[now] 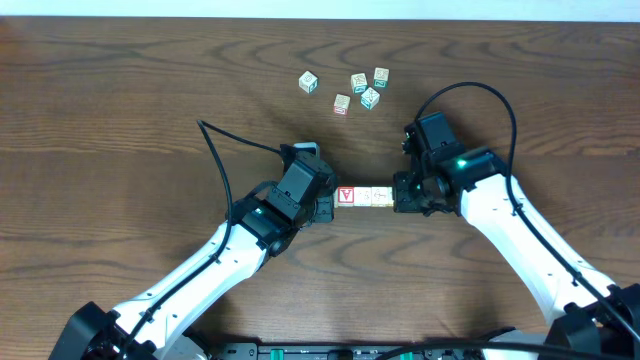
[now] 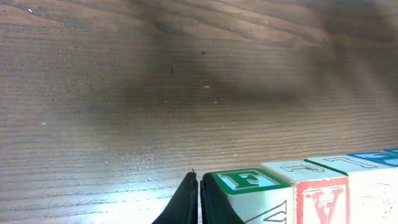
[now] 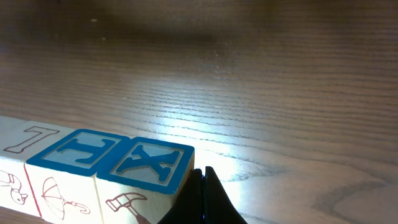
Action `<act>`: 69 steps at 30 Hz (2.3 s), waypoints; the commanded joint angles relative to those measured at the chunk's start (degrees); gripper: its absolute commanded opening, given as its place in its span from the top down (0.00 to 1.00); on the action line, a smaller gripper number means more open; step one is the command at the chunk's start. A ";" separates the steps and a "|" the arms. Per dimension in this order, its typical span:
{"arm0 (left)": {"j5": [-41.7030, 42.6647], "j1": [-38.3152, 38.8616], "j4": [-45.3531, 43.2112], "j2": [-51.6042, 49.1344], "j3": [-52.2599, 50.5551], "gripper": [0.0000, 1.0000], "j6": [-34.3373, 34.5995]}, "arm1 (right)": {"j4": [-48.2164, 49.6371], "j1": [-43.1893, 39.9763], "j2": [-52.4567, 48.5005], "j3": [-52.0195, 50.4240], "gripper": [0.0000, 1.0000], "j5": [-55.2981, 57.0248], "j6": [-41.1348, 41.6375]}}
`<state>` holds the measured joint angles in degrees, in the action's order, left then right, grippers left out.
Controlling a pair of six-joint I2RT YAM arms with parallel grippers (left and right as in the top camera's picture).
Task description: Lift 5 blocks
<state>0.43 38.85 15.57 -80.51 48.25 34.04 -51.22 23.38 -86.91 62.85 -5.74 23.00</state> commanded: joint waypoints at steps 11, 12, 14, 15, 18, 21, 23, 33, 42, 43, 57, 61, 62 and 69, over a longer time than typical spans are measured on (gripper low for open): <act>14.60 3.61 -4.13 2.84 4.17 0.93 0.13 | 2.03 3.72 1.97 3.17 0.99 -23.23 -1.38; 14.60 3.61 -4.13 2.84 4.17 0.93 0.15 | 2.01 3.74 1.97 3.19 0.99 -23.23 -1.36; 14.60 3.61 -4.13 2.84 4.17 0.93 0.15 | 1.90 3.74 1.97 3.26 0.99 -23.23 -1.16; 14.60 3.61 -4.13 2.84 4.17 0.93 0.15 | 1.86 3.72 1.97 3.28 0.99 -23.23 -1.16; 14.60 3.61 -4.13 2.84 4.17 0.93 0.33 | 1.42 3.72 1.97 3.67 0.99 -23.26 -0.28; 14.62 3.61 -4.13 2.84 4.17 0.93 0.33 | 1.05 3.72 1.97 4.13 0.99 -23.23 0.63; 14.62 3.61 -4.13 2.86 4.17 0.93 0.33 | 1.03 3.72 1.97 4.28 0.99 -23.23 0.76; 14.62 3.61 -4.13 4.33 4.17 0.92 0.33 | 0.79 3.74 1.99 4.57 0.99 -23.26 0.74; 14.62 3.61 -4.11 5.01 4.17 0.93 0.33 | 0.79 3.74 2.49 4.68 0.99 -23.26 0.74; 14.62 3.61 -4.11 5.01 4.17 0.93 0.33 | 0.79 3.74 2.62 4.68 0.99 -23.26 0.74; 15.45 3.61 -2.78 5.01 4.17 0.93 -0.85 | 0.81 3.72 3.56 4.74 0.99 -23.23 0.72; 15.47 3.61 -2.40 5.01 4.17 0.93 -1.29 | 0.81 3.72 3.56 4.76 0.99 -23.26 0.70; 15.52 3.61 -2.40 5.01 4.17 0.93 -1.46 | 0.79 3.72 3.56 4.76 0.99 -23.26 0.70; 15.69 3.76 -2.43 5.01 4.17 0.93 -2.32 | 0.81 3.72 3.56 4.76 0.99 -23.26 0.70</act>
<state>-0.19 38.83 16.45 -76.75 48.25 32.51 -52.93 23.38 -84.84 64.58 -6.44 24.14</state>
